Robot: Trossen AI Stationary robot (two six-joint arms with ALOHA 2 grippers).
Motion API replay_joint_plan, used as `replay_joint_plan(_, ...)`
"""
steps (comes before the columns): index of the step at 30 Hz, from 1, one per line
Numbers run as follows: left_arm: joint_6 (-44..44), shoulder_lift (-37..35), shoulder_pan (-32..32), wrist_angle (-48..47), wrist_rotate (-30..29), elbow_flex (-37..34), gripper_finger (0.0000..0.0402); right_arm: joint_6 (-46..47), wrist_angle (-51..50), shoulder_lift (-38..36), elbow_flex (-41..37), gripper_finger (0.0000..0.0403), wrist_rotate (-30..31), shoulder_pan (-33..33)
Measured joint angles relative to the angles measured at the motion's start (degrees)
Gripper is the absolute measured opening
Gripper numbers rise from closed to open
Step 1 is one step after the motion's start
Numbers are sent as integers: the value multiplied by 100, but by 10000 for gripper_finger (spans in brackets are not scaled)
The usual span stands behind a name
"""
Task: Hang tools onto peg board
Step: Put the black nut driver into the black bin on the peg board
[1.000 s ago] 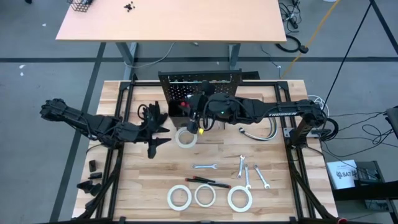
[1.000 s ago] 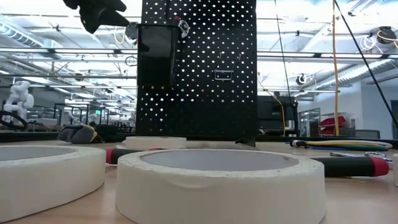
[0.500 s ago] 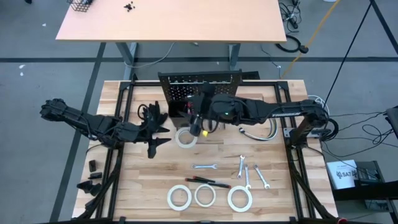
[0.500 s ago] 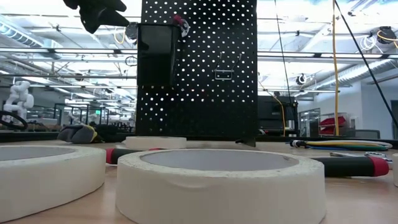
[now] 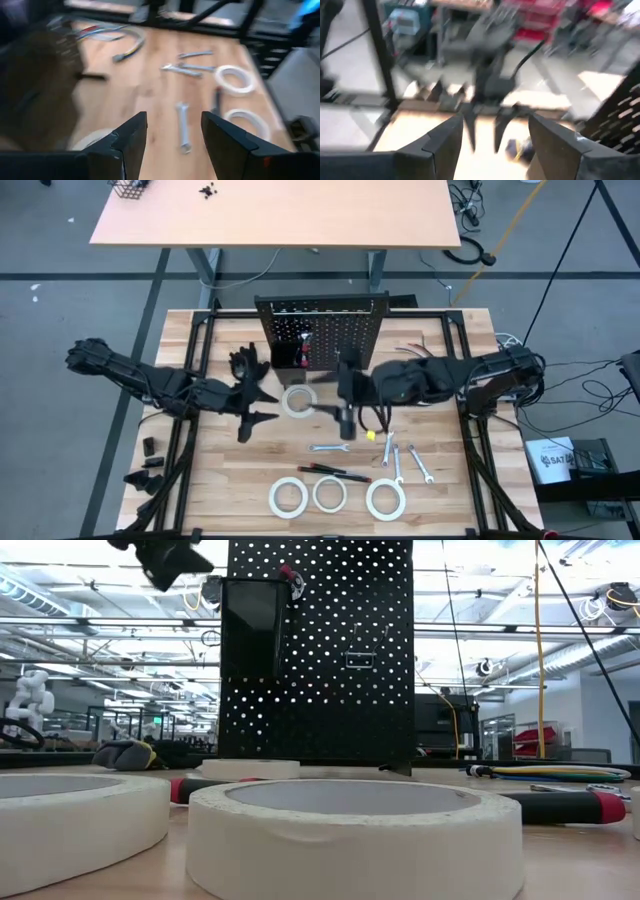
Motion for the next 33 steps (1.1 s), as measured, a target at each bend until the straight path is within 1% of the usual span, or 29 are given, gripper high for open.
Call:
replay_joint_plan(4, 217, 415, -2, 627, 700, 0, 190, 749, -921, 111, 0, 221, -751, 188)
replay_joint_plan(6, 198, 705, -1, 844, 876, 0, 190, 1235, -1342, 189, 0, 221, -898, 299)
replay_joint_plan(10, 172, 1375, -16, 1090, 1220, 0, 190, 2166, -2035, 334, -217, 221, -862, 553)
replay_joint_plan(12, 172, 1709, -92, 1214, 1322, 0, 190, 2449, -2041, 354, -536, 221, -747, 700)
replay_joint_plan(14, 193, 2034, -214, 1372, 1398, 0, 189, 2676, -1945, 356, -881, 221, -444, 873)
replay_joint_plan(17, 195, 2492, -378, 1468, 1407, 0, 189, 2978, -1698, 356, -1467, 221, -152, 1084)
replay_joint_plan(21, 197, 3064, -567, 1736, 1390, 0, 189, 3357, -1458, 361, -2147, 221, -116, 1239)
replay_joint_plan(24, 192, 3467, -663, 2031, 1184, 0, 189, 3729, -1366, 361, -2516, 222, -100, 1327)
replay_joint_plan(28, 168, 3947, -752, 2687, 1020, 2, 189, 3916, -1221, 361, -2732, 222, -100, 1513)
replay_joint_plan(31, -51, 4236, -810, 2959, 839, 2, 189, 3855, -1230, 361, -2769, 222, -56, 1647)
replay_joint_plan(33, -232, 4396, -836, 3027, 744, 2, 189, 3775, -1223, 359, -2767, 222, 88, 1720)
